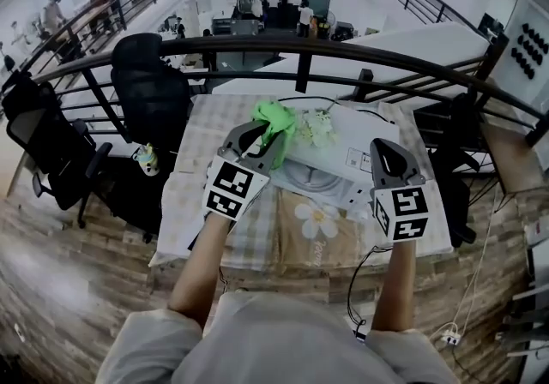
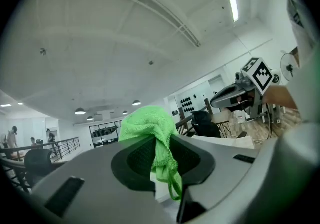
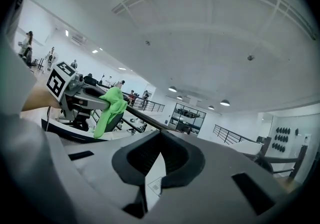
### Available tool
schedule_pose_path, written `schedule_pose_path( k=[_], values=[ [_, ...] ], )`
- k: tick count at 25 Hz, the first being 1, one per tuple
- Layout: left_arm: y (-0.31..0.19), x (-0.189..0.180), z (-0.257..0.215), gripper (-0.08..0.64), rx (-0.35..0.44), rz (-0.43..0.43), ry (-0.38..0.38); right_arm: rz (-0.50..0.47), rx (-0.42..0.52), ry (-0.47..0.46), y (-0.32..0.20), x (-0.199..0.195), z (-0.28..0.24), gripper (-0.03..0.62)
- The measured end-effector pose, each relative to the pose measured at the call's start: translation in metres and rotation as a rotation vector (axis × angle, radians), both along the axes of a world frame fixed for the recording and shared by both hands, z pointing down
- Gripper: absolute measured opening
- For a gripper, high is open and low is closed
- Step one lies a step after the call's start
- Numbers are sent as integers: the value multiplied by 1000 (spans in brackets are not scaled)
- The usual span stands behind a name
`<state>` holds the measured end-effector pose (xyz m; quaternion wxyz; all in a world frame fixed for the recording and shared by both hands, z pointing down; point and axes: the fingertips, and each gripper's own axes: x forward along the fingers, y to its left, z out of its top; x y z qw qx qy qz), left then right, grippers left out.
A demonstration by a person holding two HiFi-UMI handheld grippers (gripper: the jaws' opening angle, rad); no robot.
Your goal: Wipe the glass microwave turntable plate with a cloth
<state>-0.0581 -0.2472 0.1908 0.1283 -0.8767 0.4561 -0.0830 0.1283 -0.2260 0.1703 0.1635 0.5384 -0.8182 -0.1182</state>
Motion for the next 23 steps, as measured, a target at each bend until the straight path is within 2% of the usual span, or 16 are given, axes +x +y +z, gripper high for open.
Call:
schedule_pose_path(
  k=[11, 23],
  values=[
    [3, -4, -5, 92, 17, 4, -27, -39, -9, 36, -5, -15, 3, 12],
    [8, 6, 1, 92, 4, 32, -43, -45, -14, 31, 0, -15, 8, 12]
  ],
)
